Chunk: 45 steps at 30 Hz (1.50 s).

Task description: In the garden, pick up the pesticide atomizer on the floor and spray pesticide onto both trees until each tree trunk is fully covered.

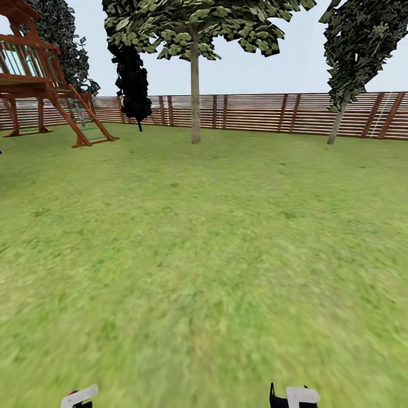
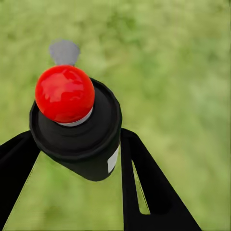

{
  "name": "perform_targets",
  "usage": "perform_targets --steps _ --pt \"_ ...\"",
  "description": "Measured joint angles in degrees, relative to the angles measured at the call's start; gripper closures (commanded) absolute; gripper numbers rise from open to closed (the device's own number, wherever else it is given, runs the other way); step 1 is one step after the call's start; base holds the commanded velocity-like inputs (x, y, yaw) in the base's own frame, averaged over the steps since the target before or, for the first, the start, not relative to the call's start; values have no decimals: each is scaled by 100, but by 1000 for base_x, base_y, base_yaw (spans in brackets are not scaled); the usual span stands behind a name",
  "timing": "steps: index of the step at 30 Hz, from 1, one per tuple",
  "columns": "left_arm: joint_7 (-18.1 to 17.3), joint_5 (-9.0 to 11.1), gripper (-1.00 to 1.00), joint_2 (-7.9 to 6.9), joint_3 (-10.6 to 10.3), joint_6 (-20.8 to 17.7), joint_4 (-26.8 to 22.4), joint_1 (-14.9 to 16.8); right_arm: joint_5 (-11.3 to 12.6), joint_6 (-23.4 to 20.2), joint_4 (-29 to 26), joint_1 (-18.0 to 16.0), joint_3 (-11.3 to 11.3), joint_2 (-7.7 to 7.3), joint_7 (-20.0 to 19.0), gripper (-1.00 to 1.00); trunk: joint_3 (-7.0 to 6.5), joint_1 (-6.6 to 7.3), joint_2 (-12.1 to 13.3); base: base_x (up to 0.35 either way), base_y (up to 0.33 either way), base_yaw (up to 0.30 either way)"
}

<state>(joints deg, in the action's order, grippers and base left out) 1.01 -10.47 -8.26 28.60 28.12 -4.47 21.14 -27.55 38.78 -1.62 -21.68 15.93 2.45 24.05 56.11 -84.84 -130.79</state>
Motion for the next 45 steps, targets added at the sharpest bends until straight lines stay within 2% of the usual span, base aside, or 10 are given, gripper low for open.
perform_targets --steps 15,45 --pt "0 0 100 43 2 2 0 0 -3 0 0 0 0 0 0 -100 0 0 0 338 120 0" --pt "0 0 100 39 8 -2 -1 0 -2 0 0 0 3 0 0 -100 0 0 0 339 120 0"
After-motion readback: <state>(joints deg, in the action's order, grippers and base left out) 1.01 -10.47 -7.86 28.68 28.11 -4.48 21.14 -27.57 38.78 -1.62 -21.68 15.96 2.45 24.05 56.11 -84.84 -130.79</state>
